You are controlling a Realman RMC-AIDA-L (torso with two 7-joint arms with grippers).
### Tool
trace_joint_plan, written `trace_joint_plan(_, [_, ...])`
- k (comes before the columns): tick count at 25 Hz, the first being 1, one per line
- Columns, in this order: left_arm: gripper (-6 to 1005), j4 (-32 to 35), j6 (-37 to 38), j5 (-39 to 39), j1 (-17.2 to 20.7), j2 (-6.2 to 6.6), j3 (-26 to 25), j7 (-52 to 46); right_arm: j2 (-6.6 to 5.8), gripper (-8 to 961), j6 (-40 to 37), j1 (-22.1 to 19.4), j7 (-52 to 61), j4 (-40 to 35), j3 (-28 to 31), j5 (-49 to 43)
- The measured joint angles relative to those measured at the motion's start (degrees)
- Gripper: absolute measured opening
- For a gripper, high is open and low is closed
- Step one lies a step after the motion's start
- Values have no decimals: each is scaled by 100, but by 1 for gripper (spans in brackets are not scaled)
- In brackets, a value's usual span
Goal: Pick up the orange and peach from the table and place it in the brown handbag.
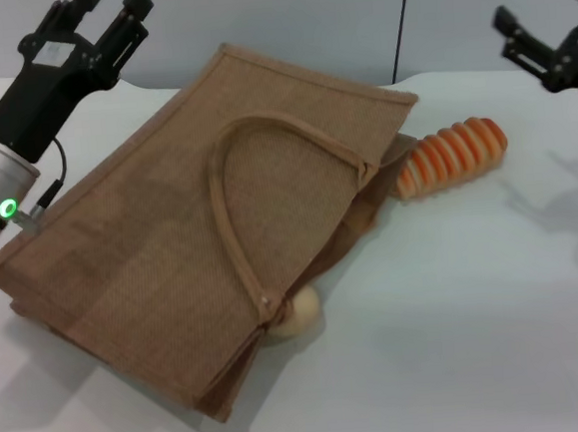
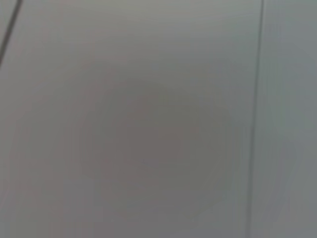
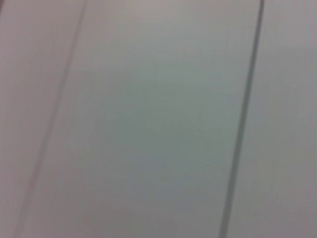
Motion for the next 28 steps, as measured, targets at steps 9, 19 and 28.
trace_joint_plan(9, [766, -1145, 868, -1460, 99, -47, -145, 2212, 35, 837, 228, -466, -1061, 307, 244, 1250])
trace_joint_plan(19, [779, -1329, 1354, -2125, 85, -49, -135, 2515, 42, 834, 459, -576, -1087, 371, 250, 1706])
trace_joint_plan(28, [776, -1389, 1366, -2127, 66, -49, -107, 2512, 42, 834, 595, -579, -1090, 376, 212, 1691])
